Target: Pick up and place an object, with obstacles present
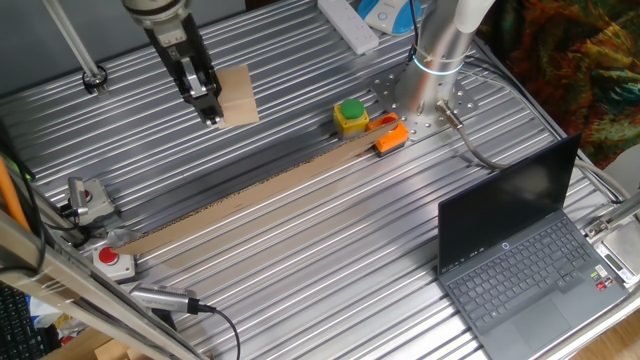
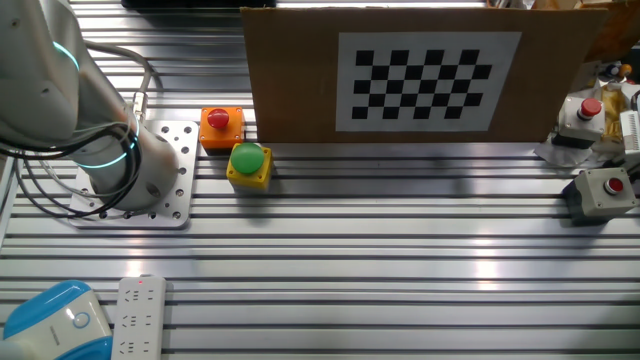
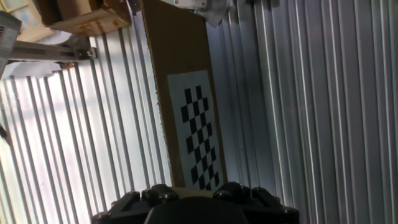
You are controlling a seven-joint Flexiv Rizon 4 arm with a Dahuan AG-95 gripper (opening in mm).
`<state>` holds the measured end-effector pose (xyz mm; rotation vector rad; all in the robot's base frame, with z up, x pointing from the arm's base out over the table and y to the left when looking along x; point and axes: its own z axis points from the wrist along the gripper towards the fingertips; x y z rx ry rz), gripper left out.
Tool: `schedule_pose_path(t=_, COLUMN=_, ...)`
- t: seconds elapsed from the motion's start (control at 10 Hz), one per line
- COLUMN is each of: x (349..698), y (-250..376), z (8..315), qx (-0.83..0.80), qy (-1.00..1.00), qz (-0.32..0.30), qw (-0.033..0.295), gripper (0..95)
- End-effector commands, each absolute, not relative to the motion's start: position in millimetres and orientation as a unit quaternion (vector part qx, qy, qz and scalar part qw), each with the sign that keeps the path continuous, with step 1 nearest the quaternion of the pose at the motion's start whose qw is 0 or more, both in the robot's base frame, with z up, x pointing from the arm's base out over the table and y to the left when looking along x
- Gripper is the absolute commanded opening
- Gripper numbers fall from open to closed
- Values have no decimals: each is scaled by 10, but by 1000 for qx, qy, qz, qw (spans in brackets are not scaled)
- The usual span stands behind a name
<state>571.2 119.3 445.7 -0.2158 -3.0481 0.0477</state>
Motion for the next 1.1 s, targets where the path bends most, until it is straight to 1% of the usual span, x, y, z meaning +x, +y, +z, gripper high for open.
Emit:
schedule_pose_path(t=0.1, x=5733, y=1201, z=4474, qx=-72, qy=-996, qz=23, qw=43, gripper=0)
schedule_pose_path(t=0.2, x=5733, y=1201, z=4474, qx=-73, qy=-996, qz=28, qw=36, gripper=0)
schedule_pose_path(t=0.5, x=5733, y=1201, z=4474, qx=-78, qy=-996, qz=37, qw=28, gripper=0)
schedule_pose_path(t=1.1, x=5733, y=1201, z=4474, qx=-83, qy=-995, qz=39, qw=34, gripper=0)
